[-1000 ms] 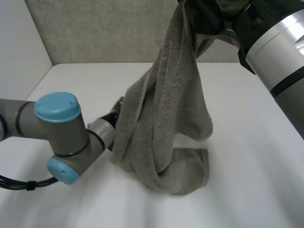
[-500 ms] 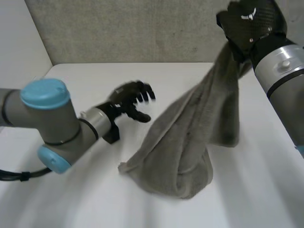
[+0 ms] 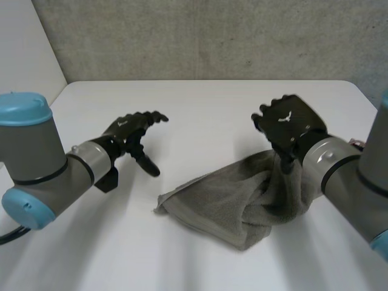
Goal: Fold the towel.
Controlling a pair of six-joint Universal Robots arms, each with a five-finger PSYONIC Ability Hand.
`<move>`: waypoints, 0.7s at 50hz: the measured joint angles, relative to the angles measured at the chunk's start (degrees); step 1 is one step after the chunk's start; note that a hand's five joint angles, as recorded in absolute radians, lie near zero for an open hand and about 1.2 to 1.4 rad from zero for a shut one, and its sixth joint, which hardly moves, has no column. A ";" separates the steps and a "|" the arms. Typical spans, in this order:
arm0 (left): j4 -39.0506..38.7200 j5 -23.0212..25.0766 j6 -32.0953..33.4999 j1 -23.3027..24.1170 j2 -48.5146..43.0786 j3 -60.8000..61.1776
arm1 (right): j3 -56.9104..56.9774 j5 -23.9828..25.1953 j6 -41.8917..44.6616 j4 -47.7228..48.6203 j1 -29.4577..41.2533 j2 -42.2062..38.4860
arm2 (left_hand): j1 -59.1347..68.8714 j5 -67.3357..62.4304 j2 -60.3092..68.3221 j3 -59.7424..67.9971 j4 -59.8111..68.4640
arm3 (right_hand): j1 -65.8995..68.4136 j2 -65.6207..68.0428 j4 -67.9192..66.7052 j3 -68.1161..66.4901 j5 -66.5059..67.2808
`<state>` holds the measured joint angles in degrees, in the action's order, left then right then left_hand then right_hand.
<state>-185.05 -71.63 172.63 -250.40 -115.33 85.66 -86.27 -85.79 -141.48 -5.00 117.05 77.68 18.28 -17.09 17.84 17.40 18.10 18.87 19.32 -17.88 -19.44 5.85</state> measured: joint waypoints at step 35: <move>2.16 -13.72 5.54 10.56 -3.92 3.61 | 24.41 2.41 5.96 -2.24 -8.82 -28.84 | 25.54 -26.49 25.59 26.32 26.08 | 12.75 12.41 -13.61 -11.44 16.20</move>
<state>-182.89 -85.35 178.17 -239.84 -119.25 89.27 -61.86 -83.38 -135.52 -7.24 108.23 48.84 43.82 -43.58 43.43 43.71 44.18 31.62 31.72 -31.49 -30.88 22.05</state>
